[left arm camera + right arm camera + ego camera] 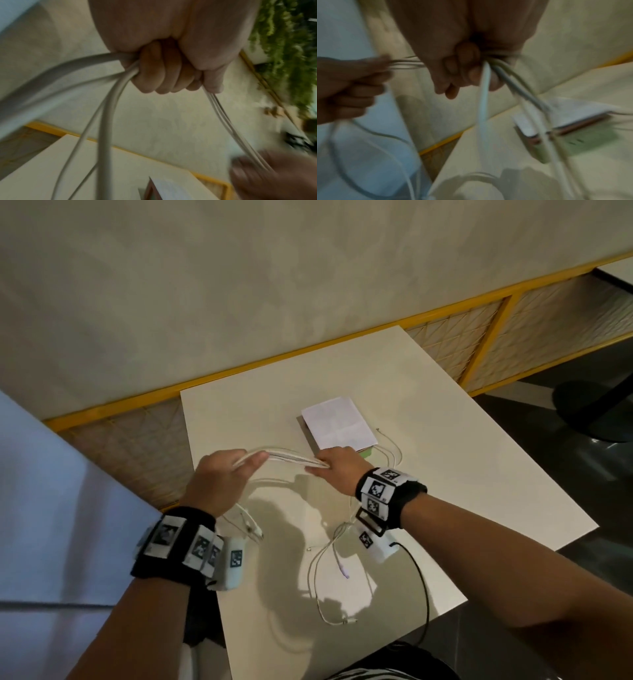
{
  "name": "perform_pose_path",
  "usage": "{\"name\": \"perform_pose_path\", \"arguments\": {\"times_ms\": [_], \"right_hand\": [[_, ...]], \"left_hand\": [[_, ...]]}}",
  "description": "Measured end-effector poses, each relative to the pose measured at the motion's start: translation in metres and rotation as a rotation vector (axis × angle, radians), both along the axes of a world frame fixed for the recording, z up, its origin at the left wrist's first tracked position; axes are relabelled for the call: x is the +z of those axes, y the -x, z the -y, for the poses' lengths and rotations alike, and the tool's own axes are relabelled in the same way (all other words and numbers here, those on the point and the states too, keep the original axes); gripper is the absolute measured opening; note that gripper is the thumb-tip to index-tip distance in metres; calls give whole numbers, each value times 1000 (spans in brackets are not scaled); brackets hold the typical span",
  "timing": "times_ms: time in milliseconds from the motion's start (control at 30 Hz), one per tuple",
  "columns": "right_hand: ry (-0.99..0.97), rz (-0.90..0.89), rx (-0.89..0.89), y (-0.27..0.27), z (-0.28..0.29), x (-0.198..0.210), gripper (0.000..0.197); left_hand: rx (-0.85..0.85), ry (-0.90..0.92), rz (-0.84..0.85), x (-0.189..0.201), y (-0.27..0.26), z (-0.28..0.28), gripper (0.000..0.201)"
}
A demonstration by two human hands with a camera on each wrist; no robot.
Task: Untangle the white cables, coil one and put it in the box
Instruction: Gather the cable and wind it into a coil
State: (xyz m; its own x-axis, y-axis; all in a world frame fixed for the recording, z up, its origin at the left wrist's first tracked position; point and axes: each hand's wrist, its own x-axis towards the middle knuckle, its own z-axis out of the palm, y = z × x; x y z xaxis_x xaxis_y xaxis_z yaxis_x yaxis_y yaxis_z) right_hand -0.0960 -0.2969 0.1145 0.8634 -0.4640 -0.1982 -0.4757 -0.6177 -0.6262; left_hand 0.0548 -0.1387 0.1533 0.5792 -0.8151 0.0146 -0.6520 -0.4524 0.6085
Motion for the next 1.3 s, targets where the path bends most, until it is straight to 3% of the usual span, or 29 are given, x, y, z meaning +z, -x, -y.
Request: {"name": "perform_pose_path", "arguments": {"times_ms": [200,300,500,667,800,900,1000,1033,1100,1200,1300], "right_hand": [[-25,-239,-114,53,27,-28,43],[70,-357,-79,79,32,-43,43],[66,-433,-145,105,38,-56,44],[46,-452,-170,125,40,-67,32],[-69,-431,-197,135,36,-68,14],[-83,-372,-185,141,35,-73,30],[-86,-314,-210,131,25,-67,7],[-75,-293,-223,126,23,-67,14],[-37,-268,-226,113,18,-66,24],[56,-302,-202,93,8,-62,7],[73,-295,-181,76,-4,-56,22]], "left_hand": [[236,-4,-93,0,-51,-37,40],[218,70,25,0,-61,-55,45],[279,32,10,-6,-65,-52,47],[312,-97,42,-6,-67,-55,57],[318,-121,31,-14,-55,-52,57],[319,-107,-9,-24,-43,-47,59],[346,-53,-34,-33,-24,-34,45],[366,-57,-59,-34,-13,-26,40],[351,-120,-104,-32,14,-10,54],[177,-232,-98,-29,54,8,74],[60,-278,-135,-36,73,18,75]]}}
